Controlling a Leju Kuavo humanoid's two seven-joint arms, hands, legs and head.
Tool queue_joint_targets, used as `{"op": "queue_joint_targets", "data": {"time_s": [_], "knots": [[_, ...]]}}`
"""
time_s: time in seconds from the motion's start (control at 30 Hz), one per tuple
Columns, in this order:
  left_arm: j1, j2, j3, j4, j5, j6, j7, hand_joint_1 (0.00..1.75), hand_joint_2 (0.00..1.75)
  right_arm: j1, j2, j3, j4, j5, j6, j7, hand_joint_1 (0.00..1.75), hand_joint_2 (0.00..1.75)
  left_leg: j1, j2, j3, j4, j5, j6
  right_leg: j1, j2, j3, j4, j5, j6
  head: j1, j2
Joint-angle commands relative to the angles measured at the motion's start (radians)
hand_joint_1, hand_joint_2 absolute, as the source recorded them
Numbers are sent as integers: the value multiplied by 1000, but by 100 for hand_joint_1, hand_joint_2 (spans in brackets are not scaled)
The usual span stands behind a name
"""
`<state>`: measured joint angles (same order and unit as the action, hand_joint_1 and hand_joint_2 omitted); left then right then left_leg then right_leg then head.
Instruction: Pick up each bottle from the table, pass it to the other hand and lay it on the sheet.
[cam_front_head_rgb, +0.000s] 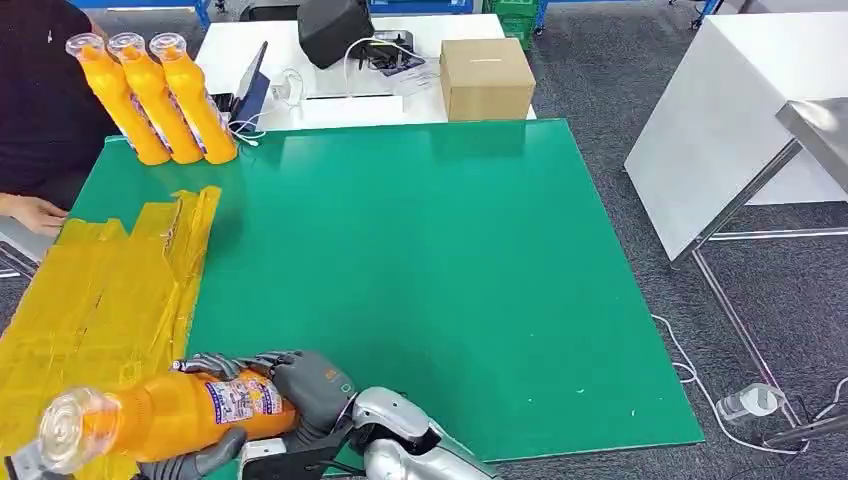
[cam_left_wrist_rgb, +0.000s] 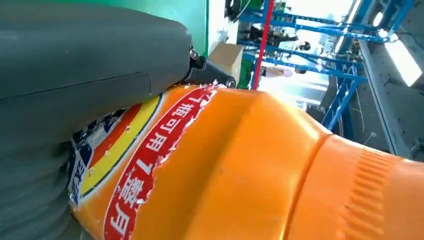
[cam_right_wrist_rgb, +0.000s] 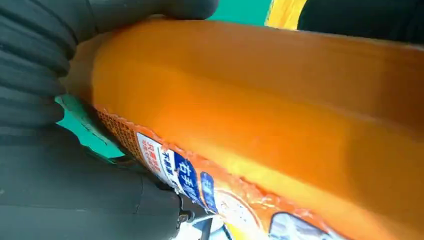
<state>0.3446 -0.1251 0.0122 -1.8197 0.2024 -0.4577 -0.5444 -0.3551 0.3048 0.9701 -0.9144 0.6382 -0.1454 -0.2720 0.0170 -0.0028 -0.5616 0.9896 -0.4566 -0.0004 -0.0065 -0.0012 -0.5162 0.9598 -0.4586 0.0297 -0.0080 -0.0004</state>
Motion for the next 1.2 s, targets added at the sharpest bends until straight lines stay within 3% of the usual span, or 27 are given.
{"op": "queue_joint_targets", "data": {"time_s": [0.03,0.17,0.33,0.57,0.7,0.83,0.87,0.97,1.2], "knots": [[-63,-67,139,-70,-353,331,-98,175,175,189,-151,-150,-233,54,-38,64,0,175,0,-5,2,-2,0,1,0,-5,5,-3,-1,0,0,0],[-125,-51,223,-18,-573,624,-140,175,175,267,-230,-234,-439,57,-42,58,0,175,0,-6,1,-1,0,1,0,-6,4,-2,-1,0,0,0],[-148,-14,293,79,-865,932,-136,175,175,300,-297,-257,-569,37,-21,29,0,175,-1,-4,2,-1,0,1,-1,-4,4,-2,-1,0,0,0],[-206,71,318,323,-1133,1067,-49,175,175,322,-356,-293,-645,-34,-36,-25,0,175,-2,-3,2,-3,1,1,-1,-3,3,-2,0,0,0,0],[-265,137,290,567,-1409,1156,45,175,175,265,-375,-303,-627,-93,-1,-48,0,175,-2,-4,4,-4,1,1,-2,-4,6,-3,-1,-1,0,0],[-311,194,216,769,-1565,1144,119,175,175,234,-363,-299,-596,-101,8,-53,0,175,-4,-3,5,-5,2,1,-3,-3,5,-3,0,-1,0,0],[-318,253,139,836,-1609,1047,138,175,175,219,-362,-294,-585,-108,16,-55,0,175,-3,-2,4,-4,2,1,-3,-2,5,-2,0,-1,0,0],[-325,314,69,907,-1606,988,170,175,175,202,-353,-298,-566,-117,25,-56,0,175,-3,0,3,-3,1,1,-2,-1,3,-1,0,-1,0,0],[-315,334,47,902,-1579,956,163,175,175,198,-350,-297,-563,-119,31,-57,0,175,-3,-1,10,-3,1,1,-2,-1,11,-1,-2,0,0,0]]}}
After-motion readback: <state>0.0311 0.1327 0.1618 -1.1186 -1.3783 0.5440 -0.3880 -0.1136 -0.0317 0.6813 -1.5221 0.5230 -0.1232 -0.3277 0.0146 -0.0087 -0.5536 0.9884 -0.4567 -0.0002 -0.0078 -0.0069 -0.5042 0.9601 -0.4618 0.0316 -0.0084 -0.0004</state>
